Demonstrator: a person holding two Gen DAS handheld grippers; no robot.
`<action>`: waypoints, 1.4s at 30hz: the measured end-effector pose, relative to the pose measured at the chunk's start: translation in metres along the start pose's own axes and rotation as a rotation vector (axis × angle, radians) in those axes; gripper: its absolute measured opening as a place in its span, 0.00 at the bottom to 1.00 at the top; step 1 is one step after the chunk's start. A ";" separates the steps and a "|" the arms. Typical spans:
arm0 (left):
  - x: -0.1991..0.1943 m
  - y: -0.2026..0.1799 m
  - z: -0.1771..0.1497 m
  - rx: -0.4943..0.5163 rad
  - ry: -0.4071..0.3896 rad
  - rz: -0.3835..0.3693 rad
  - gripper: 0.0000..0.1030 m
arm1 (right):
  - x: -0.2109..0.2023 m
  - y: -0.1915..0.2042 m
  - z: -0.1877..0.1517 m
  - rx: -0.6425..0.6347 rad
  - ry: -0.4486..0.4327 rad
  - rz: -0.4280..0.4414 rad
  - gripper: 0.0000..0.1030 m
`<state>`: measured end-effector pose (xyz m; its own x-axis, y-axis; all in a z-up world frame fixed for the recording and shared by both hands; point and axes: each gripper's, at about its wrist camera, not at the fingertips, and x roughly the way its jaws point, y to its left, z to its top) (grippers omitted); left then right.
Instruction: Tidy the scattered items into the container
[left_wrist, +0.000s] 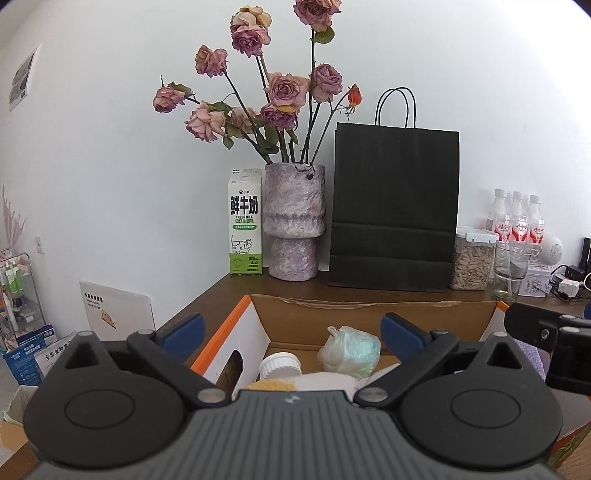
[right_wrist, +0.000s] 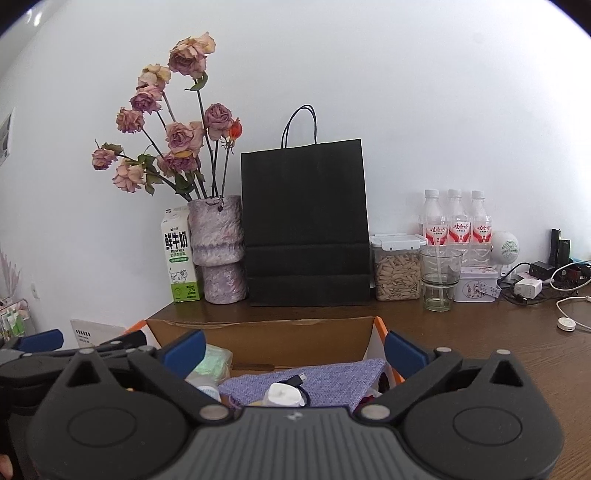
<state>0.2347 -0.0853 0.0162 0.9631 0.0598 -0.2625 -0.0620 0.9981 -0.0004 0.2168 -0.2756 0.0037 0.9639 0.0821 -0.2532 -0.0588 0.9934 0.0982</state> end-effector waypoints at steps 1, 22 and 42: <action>0.000 0.000 0.000 0.001 0.008 -0.002 1.00 | 0.001 0.000 0.000 -0.001 0.002 0.002 1.00; -0.097 0.023 0.005 0.076 0.157 -0.117 1.00 | -0.092 0.019 -0.012 0.029 0.196 0.037 1.00; -0.205 0.041 -0.042 0.039 0.240 -0.097 1.00 | -0.208 0.037 -0.048 -0.040 0.236 0.018 1.00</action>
<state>0.0238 -0.0572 0.0291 0.8738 -0.0370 -0.4849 0.0421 0.9991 -0.0004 0.0020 -0.2521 0.0137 0.8753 0.1119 -0.4705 -0.0906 0.9936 0.0678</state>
